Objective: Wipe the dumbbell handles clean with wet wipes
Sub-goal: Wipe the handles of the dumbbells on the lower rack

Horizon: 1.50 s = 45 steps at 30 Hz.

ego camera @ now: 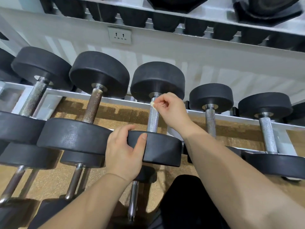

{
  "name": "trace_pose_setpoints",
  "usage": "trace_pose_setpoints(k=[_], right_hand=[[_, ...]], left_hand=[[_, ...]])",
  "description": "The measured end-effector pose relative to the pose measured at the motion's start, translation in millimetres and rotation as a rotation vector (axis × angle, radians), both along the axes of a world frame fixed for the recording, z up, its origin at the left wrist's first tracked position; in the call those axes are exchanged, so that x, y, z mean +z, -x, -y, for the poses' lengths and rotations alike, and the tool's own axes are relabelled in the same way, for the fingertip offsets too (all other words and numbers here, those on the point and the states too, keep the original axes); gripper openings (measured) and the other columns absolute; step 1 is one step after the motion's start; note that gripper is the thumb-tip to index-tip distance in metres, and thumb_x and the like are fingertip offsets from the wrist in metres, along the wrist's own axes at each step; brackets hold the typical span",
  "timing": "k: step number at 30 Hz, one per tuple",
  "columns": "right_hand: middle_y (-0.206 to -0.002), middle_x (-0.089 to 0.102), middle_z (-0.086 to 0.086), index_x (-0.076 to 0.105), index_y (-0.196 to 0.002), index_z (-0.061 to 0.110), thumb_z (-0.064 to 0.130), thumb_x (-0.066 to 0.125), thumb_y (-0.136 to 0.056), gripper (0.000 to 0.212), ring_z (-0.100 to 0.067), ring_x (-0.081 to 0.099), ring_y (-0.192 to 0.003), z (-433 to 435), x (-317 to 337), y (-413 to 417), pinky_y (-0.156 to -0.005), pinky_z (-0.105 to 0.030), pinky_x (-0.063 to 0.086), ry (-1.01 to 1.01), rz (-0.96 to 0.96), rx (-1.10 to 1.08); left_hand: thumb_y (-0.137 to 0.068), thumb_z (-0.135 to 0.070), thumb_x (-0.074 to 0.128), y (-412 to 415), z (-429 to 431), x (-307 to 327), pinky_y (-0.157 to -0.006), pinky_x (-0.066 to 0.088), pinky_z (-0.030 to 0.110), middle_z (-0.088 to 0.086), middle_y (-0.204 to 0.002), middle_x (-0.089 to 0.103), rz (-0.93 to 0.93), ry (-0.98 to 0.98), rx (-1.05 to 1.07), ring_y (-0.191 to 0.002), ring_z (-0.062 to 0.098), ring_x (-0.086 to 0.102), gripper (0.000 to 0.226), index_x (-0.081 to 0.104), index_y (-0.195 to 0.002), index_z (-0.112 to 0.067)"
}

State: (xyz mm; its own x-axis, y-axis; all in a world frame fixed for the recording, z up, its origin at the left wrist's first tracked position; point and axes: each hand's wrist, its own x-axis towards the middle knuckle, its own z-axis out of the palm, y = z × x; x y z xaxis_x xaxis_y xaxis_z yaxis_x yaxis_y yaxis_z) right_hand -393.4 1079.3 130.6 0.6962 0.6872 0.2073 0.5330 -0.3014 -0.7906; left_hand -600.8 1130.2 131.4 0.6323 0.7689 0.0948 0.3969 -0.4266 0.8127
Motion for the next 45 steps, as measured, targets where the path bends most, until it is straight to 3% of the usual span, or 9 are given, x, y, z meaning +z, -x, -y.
trace_pose_setpoints(k=[7, 14, 19, 23, 27, 32, 38, 43, 45], right_hand=[[-0.07, 0.06, -0.005, 0.07, -0.08, 0.016, 0.012, 0.08, -0.083, 0.011, -0.011, 0.056, -0.059, 33, -2, 17, -0.063, -0.022, 0.048, 0.096, -0.519, 0.187], [-0.075, 0.057, -0.004, 0.069, -0.082, 0.017, 0.012, 0.074, -0.085, 0.008, -0.015, 0.056, -0.066, -3, -11, -1, -0.068, -0.028, 0.054, -0.189, -0.601, -0.207], [-0.067, 0.06, -0.008, 0.067, -0.078, 0.01, 0.003, 0.078, -0.081, 0.014, -0.015, 0.059, -0.055, 29, -4, 16, -0.057, -0.022, 0.051, 0.072, -0.715, 0.125], [-0.066, 0.055, -0.002, 0.069, -0.071, 0.017, 0.012, 0.083, -0.079, 0.016, -0.012, 0.054, -0.058, 12, -5, 8, -0.06, -0.029, 0.055, -0.057, -0.589, -0.059], [-0.068, 0.058, 0.003, 0.072, -0.073, 0.024, 0.029, 0.083, -0.071, 0.012, -0.014, 0.056, -0.063, -1, -5, 1, -0.071, -0.043, 0.058, -0.072, -0.472, -0.139], [-0.062, 0.059, 0.0, 0.072, -0.073, 0.015, 0.016, 0.086, -0.074, 0.014, -0.004, 0.053, -0.049, 26, 4, 12, -0.055, -0.015, 0.044, 0.22, -0.397, 0.193], [-0.077, 0.057, 0.005, 0.07, -0.072, 0.028, 0.021, 0.083, -0.076, 0.015, 0.0, 0.053, -0.067, -2, 7, 3, -0.064, -0.007, 0.039, 0.07, -0.084, -0.003], [-0.057, 0.059, 0.019, 0.069, -0.064, 0.029, 0.02, 0.08, -0.076, 0.019, 0.008, 0.054, -0.058, 12, 30, 14, -0.054, -0.007, 0.035, 0.45, -0.014, 0.27], [-0.058, 0.059, 0.018, 0.068, -0.064, 0.029, 0.02, 0.078, -0.077, 0.019, 0.005, 0.055, -0.06, 14, 37, 20, -0.056, -0.011, 0.035, 0.442, 0.042, 0.229]], left_hand=[[-0.085, -0.062, 0.043, 1, 1, 1, -0.101, 0.042, 0.035, -0.007, -0.114, 0.06, 0.007, -0.007, -0.004, -0.113, 0.015, 0.053, 0.058, 0.063, -0.118, -0.02], [-0.082, -0.063, 0.042, 0, 2, 3, -0.1, 0.039, 0.029, -0.016, -0.113, 0.056, 0.02, 0.013, 0.018, -0.112, 0.008, 0.051, 0.052, 0.06, -0.116, -0.029], [-0.081, -0.062, 0.044, -1, 2, 1, -0.099, 0.039, 0.028, -0.016, -0.111, 0.057, 0.027, 0.02, 0.031, -0.111, 0.009, 0.053, 0.043, 0.057, -0.111, -0.035], [-0.084, -0.06, 0.046, -1, 1, 0, -0.097, 0.04, 0.028, -0.028, -0.109, 0.053, 0.048, 0.001, 0.006, -0.109, 0.006, 0.053, 0.036, 0.055, -0.111, -0.038], [-0.085, -0.059, 0.047, 0, 0, -2, -0.099, 0.041, 0.029, -0.023, -0.113, 0.055, 0.061, 0.001, -0.002, -0.112, 0.007, 0.054, 0.04, 0.057, -0.115, -0.034], [-0.085, -0.058, 0.048, 0, 0, -2, -0.097, 0.04, 0.026, -0.027, -0.113, 0.054, 0.064, -0.007, -0.004, -0.11, 0.005, 0.054, 0.039, 0.057, -0.115, -0.035], [-0.083, -0.063, 0.045, 1, 0, 0, -0.1, 0.042, 0.031, -0.013, -0.116, 0.058, 0.002, 0.013, 0.015, -0.114, 0.009, 0.053, 0.052, 0.06, -0.119, -0.029], [-0.085, -0.066, 0.043, 2, 0, 8, -0.109, 0.038, 0.032, -0.01, -0.126, 0.056, -0.068, 0.046, -0.018, -0.124, 0.011, 0.048, 0.063, 0.057, -0.131, -0.026], [-0.093, -0.06, 0.045, 3, -3, 11, -0.115, 0.034, 0.034, -0.007, -0.14, 0.052, -0.109, 0.034, -0.068, -0.133, 0.012, 0.043, 0.061, 0.05, -0.143, -0.025]])
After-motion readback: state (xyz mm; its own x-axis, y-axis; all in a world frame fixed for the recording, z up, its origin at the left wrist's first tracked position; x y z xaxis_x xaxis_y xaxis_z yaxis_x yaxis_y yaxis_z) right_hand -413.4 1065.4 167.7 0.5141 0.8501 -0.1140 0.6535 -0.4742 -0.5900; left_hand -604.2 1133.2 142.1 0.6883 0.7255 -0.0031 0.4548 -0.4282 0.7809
